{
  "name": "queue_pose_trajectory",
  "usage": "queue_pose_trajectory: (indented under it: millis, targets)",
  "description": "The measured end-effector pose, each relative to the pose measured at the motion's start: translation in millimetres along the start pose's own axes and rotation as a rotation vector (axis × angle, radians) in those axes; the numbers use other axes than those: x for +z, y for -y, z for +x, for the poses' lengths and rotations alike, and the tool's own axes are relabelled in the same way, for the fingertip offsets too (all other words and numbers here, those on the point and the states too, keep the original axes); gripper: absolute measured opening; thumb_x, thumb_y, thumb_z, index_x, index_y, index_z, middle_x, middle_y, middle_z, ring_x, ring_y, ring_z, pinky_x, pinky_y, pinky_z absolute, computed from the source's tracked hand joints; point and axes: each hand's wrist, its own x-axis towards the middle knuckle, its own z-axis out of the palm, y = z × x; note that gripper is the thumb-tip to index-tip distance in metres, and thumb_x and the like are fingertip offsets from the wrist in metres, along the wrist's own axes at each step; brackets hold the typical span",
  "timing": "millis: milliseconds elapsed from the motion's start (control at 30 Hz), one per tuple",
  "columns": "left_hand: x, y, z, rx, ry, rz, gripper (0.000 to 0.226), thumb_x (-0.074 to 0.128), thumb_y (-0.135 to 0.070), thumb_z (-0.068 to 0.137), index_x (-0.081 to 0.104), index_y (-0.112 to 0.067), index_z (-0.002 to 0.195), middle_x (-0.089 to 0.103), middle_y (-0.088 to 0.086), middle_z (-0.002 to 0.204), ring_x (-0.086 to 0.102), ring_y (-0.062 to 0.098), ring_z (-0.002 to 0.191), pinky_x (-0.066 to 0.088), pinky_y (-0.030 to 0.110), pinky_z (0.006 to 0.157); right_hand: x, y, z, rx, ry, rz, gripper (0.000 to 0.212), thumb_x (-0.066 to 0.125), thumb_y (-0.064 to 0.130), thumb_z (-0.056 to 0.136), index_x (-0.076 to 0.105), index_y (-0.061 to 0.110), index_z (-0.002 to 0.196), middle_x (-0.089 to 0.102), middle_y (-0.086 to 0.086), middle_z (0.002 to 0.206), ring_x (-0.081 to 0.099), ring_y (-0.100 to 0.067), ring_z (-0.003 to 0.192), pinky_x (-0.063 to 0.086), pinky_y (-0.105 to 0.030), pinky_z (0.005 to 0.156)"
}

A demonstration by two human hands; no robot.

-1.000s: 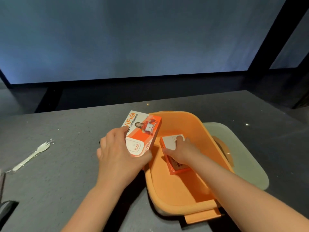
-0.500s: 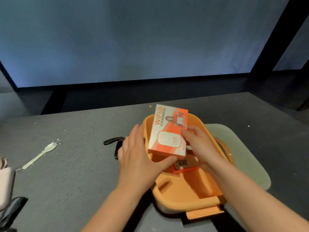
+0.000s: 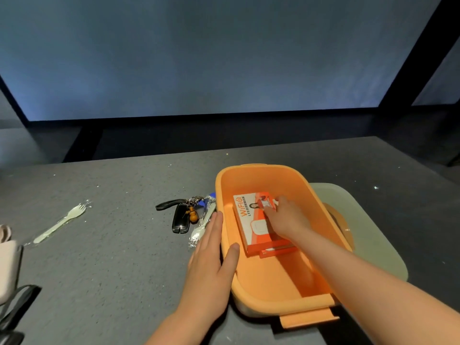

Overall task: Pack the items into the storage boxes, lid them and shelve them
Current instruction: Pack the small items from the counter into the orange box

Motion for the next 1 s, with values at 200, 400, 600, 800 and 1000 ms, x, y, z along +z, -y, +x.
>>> queue_pose_trajectory:
  millis: [200,400,600,800,1000]
  targets:
    - [4,-2,-2,-0.02,-0.007,-0.089,0.061,0.035,-0.041,0.093,0.004,-0.046,0.146,0.005,-0.033,0.151,0.002,-0.018,0.135,0.01,0.018,0.114,11,9,-16,-0.188,0.126,-0.101,0.106,0.065,0.07,0.068,0.012,0.026,0.149,0.022,-0.003,0.152,0.021,-0.027,0.14,0.033,-0.049,0.109]
    - [6,-7,-5,-0.037,-0.009,-0.08,0.06,0.035,-0.033,0.099,-0.001,-0.047,0.145,0.001,-0.03,0.153,0.004,-0.013,0.137,0.01,0.016,0.11,7,2,-12,-0.079,0.084,-0.202,0.097,0.058,0.062,0.079,0.012,0.018,0.151,0.021,-0.008,0.153,0.022,-0.03,0.138,0.027,-0.042,0.11]
    - [-1,1,-5,0.024,-0.008,-0.032,0.06,0.028,-0.058,0.091,0.008,-0.044,0.147,0.009,-0.028,0.153,0.006,-0.01,0.139,0.013,0.024,0.114,-14,19,-27,-0.183,-0.097,-0.18,0.066,0.052,0.054,0.089,0.037,0.017,0.141,0.039,-0.004,0.145,0.033,-0.025,0.133,0.032,-0.041,0.106]
    - [-63,68,25,-0.181,-0.265,0.025,0.038,0.048,-0.018,0.095,0.047,-0.019,0.133,0.047,-0.004,0.137,0.042,0.014,0.127,0.032,0.028,0.105,-12,104,-127,-0.619,-0.3,0.619,0.028,0.047,0.009,0.089,0.06,0.022,0.11,0.057,0.014,0.111,0.049,-0.001,0.11,0.038,-0.017,0.094]
    - [-98,105,62,-0.177,-0.211,0.164,0.029,0.051,-0.01,0.092,0.059,-0.018,0.119,0.056,0.001,0.124,0.049,0.019,0.119,0.036,0.031,0.1,95,122,-130,-0.455,-0.083,0.472,0.049,0.042,0.007,0.094,0.039,0.027,0.139,0.038,0.016,0.143,0.027,0.001,0.135,0.026,-0.021,0.112]
